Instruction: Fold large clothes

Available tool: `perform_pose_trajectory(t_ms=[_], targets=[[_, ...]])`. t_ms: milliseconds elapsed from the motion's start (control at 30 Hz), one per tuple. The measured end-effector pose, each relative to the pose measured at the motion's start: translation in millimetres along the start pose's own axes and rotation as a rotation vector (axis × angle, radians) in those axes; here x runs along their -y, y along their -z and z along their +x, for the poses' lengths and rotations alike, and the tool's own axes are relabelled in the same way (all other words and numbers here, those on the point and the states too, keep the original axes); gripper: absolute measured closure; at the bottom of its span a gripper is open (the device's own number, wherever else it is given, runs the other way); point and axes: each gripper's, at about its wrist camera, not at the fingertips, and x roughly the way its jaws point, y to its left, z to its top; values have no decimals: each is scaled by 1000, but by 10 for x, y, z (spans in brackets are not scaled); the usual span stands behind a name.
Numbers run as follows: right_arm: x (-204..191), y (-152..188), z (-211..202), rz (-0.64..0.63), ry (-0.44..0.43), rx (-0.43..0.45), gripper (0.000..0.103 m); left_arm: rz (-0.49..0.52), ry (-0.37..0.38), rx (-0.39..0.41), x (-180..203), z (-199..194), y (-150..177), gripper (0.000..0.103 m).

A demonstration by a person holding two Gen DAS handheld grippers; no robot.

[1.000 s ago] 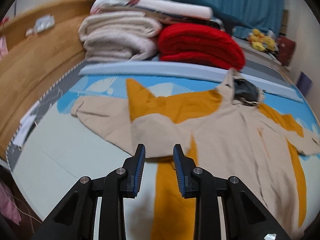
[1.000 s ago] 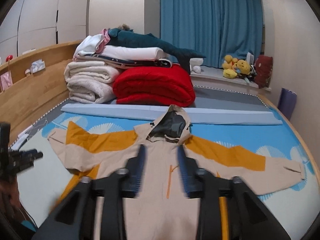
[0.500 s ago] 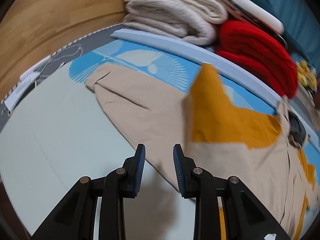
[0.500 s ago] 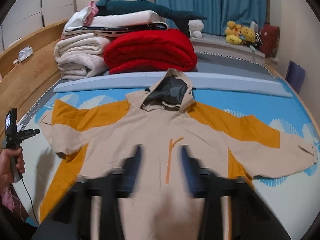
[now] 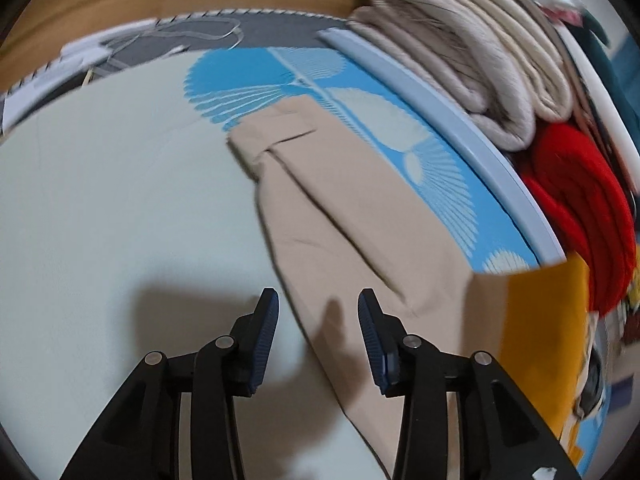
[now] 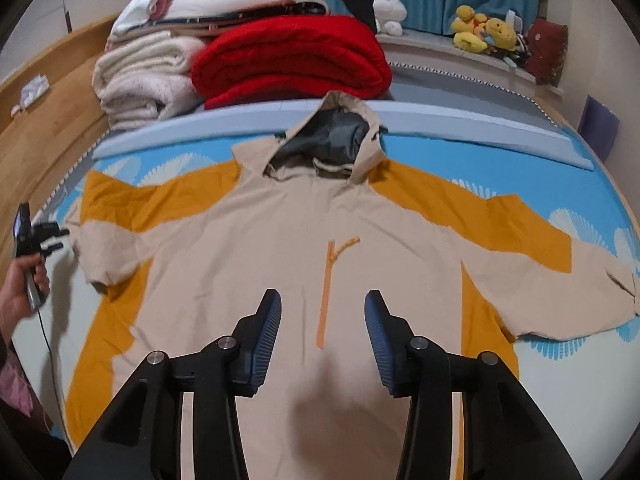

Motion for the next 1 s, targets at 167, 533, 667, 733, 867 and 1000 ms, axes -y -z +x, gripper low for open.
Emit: perform_pose_trajectory(t_ms=[167, 533, 667, 733, 867, 1000], targets=[[32, 52, 200, -15, 10, -46, 58, -74, 39, -7, -204, 192, -118, 65], [68, 12, 366, 9, -5, -88, 58, -59, 18, 15, -111, 136, -242, 103], [87, -7, 361, 20, 13, -89, 58, -41, -47, 149, 171, -381, -366, 103], [91, -9, 334, 21, 21, -81, 65, 19, -55, 226, 455, -715, -407, 103], [113, -6, 255, 21, 22, -70, 85, 199, 36, 348, 1267, -1395, -249, 103], [209, -14, 180, 56, 25, -71, 85, 459, 218, 377, 2251, -1901, 441, 103]])
